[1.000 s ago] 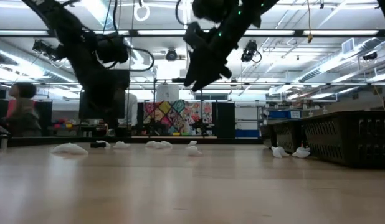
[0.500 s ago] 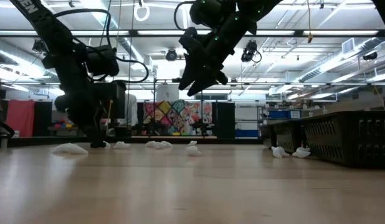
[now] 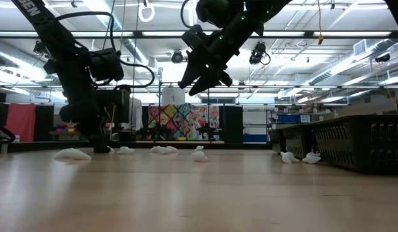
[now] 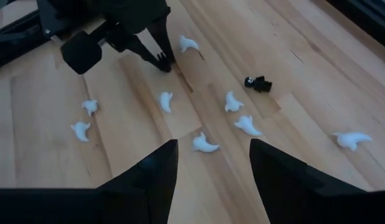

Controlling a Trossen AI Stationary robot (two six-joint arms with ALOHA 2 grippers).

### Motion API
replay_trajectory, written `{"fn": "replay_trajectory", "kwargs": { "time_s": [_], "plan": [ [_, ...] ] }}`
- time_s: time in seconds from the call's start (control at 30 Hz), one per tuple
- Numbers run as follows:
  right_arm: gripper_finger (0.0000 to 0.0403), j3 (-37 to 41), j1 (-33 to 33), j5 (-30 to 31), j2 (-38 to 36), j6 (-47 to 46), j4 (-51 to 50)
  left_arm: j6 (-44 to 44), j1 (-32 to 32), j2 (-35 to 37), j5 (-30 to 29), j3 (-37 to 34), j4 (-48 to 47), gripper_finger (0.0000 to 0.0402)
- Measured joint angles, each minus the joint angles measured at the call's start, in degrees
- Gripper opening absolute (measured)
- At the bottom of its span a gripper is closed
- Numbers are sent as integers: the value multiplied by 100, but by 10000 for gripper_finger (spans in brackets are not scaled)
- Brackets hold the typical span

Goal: Sort Halloween decoration
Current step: Put the black ghost toy into the bottom black bin

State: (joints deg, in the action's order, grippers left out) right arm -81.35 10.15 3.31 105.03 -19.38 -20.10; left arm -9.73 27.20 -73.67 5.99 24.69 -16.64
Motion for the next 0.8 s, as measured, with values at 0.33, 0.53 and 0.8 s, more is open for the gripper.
{"fn": "replay_trajectory", "kwargs": {
  "time_s": [0.33, 0.53, 0.8],
  "plan": [
    [203, 1, 46, -192, -113, 235, -210, 432, -172, 48, 285, 316, -232, 14],
    [203, -4, 143, -158, -372, 399, -766, 476, -163, 55, 378, 578, -109, 14],
    [203, -1, 349, -132, -793, 236, -1233, 1101, -409, 34, 1179, 634, 1059, 15]
  ]
}}
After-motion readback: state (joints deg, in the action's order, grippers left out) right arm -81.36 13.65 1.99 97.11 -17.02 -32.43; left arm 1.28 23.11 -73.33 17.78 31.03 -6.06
